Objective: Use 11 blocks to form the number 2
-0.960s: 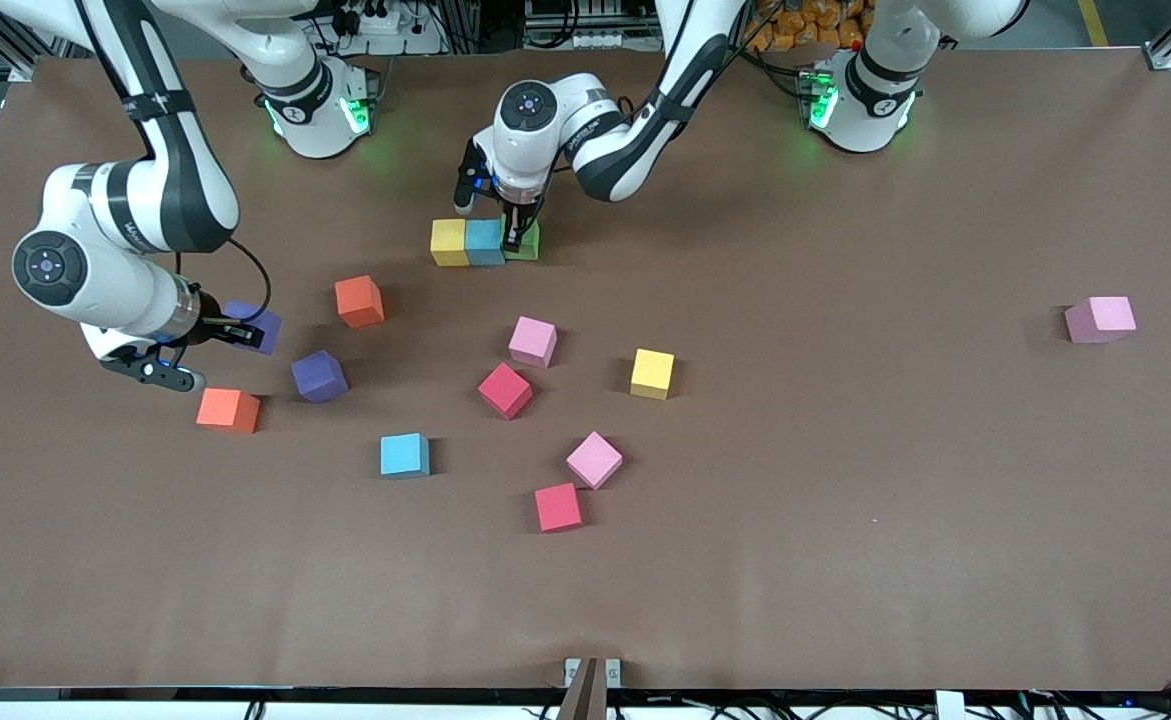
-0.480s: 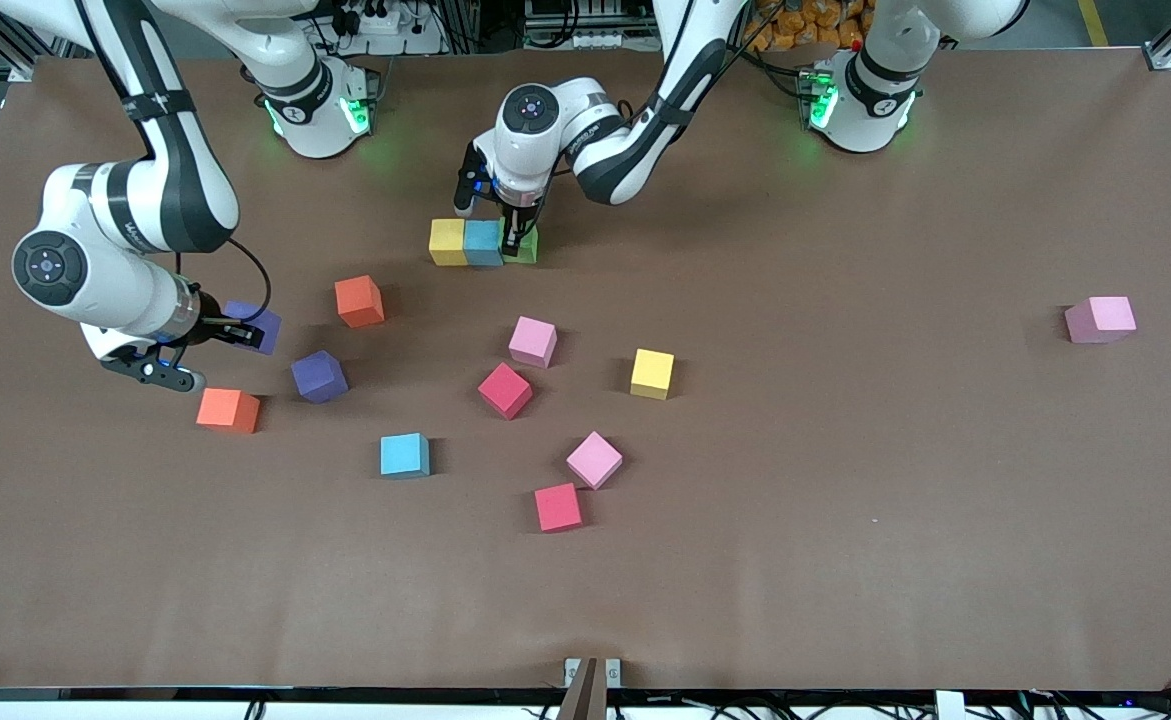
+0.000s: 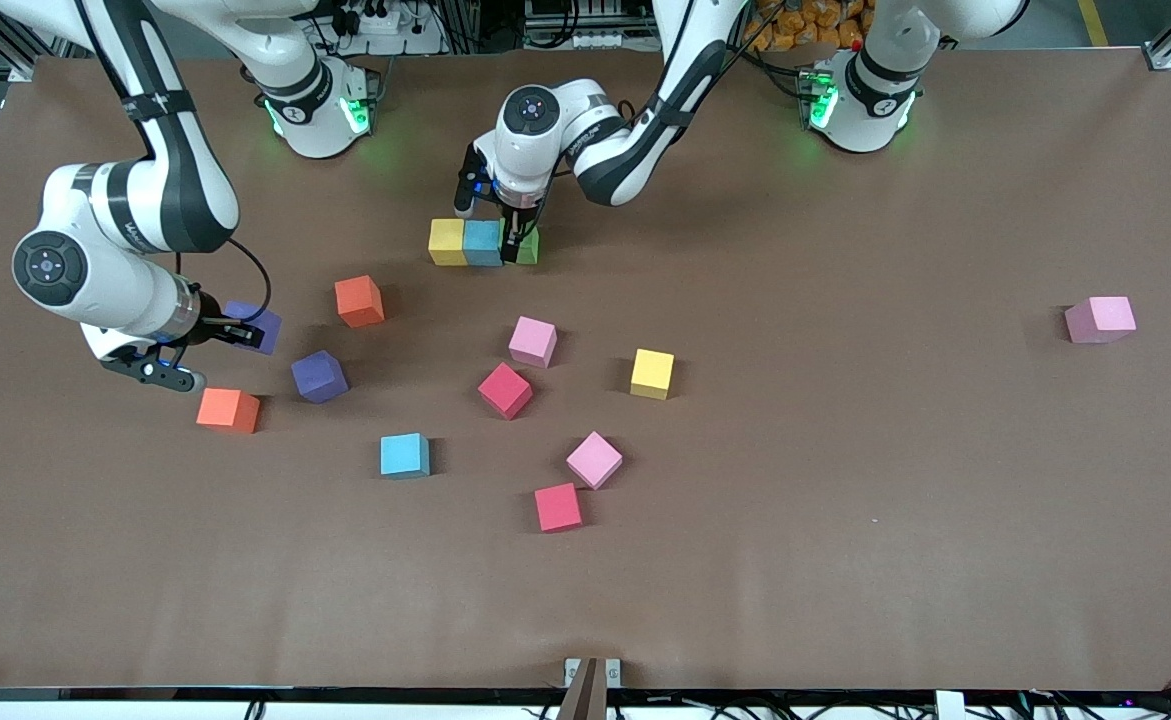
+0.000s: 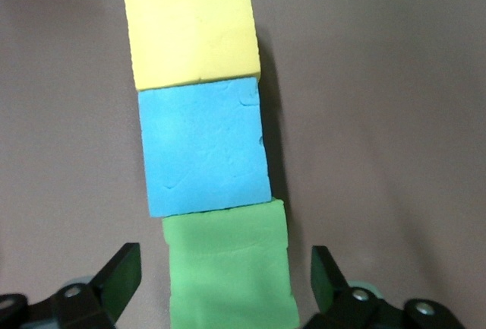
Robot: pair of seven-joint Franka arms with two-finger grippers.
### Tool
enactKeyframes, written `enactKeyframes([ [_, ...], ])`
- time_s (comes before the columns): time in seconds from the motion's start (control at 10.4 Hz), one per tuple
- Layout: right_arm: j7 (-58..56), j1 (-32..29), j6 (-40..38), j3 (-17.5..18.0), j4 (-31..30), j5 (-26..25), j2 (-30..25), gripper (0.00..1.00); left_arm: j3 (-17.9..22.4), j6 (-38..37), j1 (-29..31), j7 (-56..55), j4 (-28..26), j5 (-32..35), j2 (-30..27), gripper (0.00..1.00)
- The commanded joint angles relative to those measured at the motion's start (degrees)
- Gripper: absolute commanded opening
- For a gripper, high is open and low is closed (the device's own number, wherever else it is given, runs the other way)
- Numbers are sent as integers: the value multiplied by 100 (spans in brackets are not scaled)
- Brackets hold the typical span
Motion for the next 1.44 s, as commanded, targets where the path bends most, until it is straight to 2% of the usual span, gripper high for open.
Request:
enactKeyframes([
  [0.0,-42,-37,-52,33,55,-89,7,0,61,35,-26,-35,79,-157,23,100],
  [0.29,-33,-20,-61,42,73,-72,7,0,70,-183,-18,-27,18,-165,-266,100],
  [0.58,28,470,-79,86,178,25,113,0,272,-1384,61,-9,18,-157,-941,100],
  [0.77,-68,953,-70,182,178,261,113,0,474,-2220,201,0,9,-157,-1477,100],
  [0.96,10,1445,-35,454,204,463,130,0,518,-2862,640,26,0,-96,-1935,100],
  [1.15,115,2087,429,455,178,1313,174,0,510,-3425,1175,35,-79,27,-2261,100],
  [1.34,824,2675,982,455,196,1378,515,0,484,-3735,1685,261,-210,395,-2507,100],
])
